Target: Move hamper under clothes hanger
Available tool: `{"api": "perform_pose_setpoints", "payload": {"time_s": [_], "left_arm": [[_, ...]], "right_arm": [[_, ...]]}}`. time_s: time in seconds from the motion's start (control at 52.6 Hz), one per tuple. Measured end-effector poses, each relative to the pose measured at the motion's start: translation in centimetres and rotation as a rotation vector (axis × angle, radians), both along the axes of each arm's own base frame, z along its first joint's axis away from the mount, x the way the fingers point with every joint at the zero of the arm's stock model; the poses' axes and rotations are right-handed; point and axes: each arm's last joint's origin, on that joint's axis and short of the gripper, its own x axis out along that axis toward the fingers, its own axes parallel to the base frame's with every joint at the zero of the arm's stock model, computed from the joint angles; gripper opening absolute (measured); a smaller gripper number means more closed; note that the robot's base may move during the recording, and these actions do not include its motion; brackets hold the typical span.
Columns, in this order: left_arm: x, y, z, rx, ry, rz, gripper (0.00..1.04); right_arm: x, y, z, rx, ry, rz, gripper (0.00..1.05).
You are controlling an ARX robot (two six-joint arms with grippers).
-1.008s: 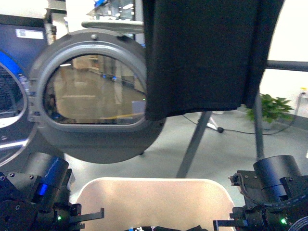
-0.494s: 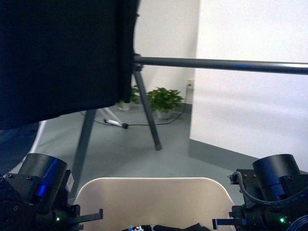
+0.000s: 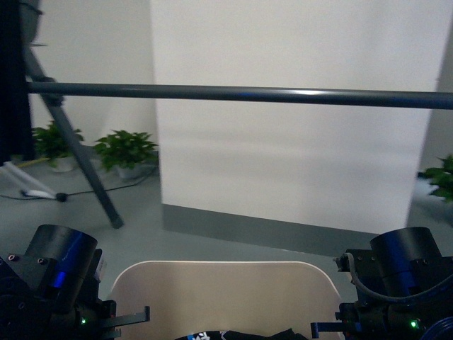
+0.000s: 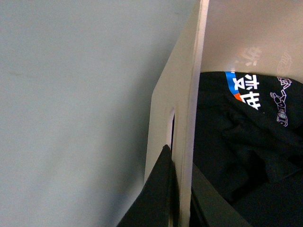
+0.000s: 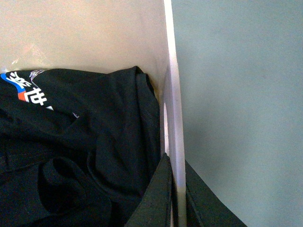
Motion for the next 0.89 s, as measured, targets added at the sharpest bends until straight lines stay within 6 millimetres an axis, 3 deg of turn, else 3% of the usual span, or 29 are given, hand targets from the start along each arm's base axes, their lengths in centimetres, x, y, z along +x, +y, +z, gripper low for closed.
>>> {"api": "perform_pose_setpoints", "payload": {"time_s": [0.38, 0.666, 0.894], "left_arm": [[0.0, 0.0, 0.0, 0.001, 0.000, 0.000, 0.04], [-0.1, -1.4, 0.0, -0.021, 0.001, -0.053, 0.04], [0.1, 0.3, 0.0, 0.005, -0.002, 0.012, 0.04]], "right_arm": [[0.0, 0.0, 0.0, 0.001, 0.001, 0.000, 0.03], [0.1, -1.3, 0.0, -0.012, -0.001, -0.041, 0.03], [-0.1, 0.4, 0.0, 0.003, 0.001, 0.013, 0.03]]}}
